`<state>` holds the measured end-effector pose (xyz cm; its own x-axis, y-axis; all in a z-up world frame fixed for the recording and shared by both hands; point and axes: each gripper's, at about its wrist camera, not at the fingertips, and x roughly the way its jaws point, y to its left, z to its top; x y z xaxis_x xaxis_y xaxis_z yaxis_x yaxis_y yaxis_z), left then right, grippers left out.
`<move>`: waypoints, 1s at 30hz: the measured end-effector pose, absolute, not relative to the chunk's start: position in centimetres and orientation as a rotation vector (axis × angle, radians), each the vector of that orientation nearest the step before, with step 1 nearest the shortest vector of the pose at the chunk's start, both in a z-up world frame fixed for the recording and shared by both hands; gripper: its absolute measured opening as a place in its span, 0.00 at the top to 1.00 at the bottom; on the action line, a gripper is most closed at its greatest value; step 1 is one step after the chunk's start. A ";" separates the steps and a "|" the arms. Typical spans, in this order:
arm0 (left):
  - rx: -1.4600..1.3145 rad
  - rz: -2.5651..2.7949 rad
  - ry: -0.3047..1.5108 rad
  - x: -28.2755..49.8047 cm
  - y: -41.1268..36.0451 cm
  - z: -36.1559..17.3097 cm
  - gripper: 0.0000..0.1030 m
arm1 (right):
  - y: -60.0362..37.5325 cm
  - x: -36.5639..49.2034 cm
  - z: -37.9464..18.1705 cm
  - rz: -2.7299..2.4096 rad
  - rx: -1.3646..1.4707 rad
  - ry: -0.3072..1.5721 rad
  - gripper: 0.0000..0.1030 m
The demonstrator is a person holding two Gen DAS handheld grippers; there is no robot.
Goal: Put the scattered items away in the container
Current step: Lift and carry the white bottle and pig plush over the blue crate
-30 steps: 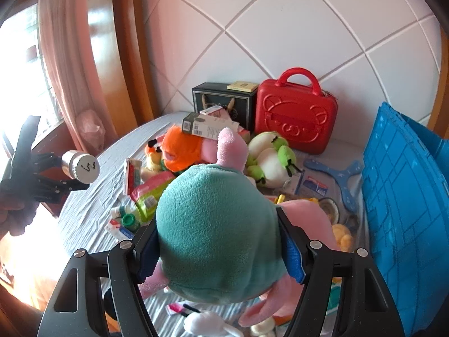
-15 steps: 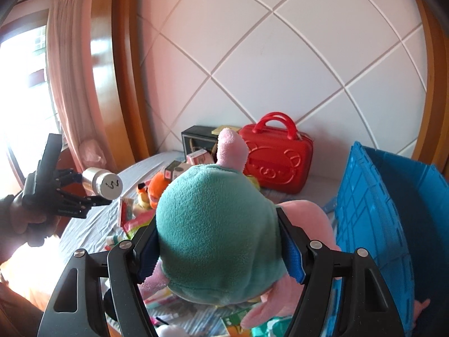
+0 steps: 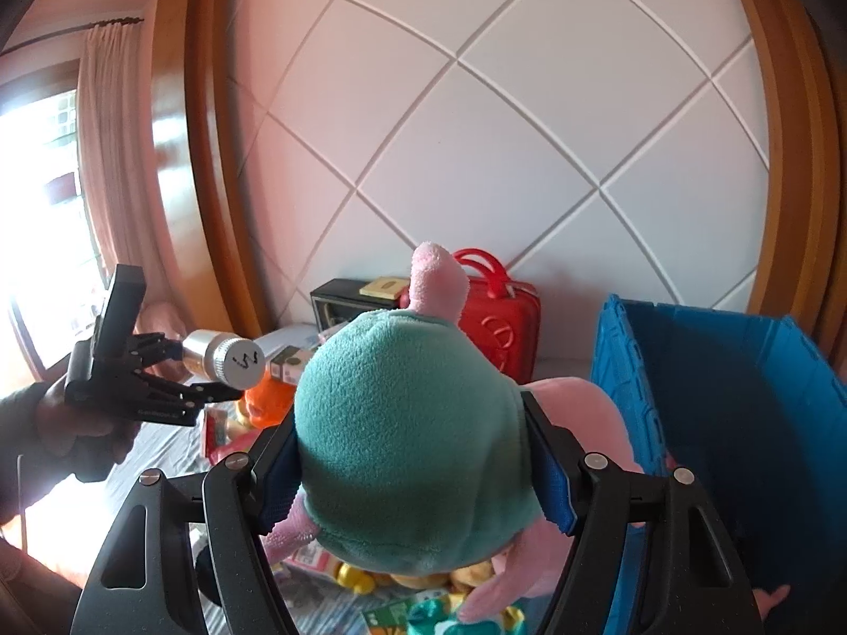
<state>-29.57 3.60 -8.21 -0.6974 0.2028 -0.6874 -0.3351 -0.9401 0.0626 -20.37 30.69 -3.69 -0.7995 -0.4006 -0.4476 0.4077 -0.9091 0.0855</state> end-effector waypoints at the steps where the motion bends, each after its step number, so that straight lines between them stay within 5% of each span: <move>1: -1.039 2.637 0.268 -29.8 4.4 -8.0 0.23 | 31.3 -20.5 -3.5 -2.640 0.648 0.013 0.30; 15: -0.959 2.555 0.328 -32.6 17.0 -5.5 0.23 | 39.3 -20.6 -1.3 -2.744 0.583 -0.081 0.30; 30: -0.840 2.440 0.406 -34.6 27.8 -2.3 0.23 | 46.6 -21.1 0.4 -2.843 0.509 -0.123 0.41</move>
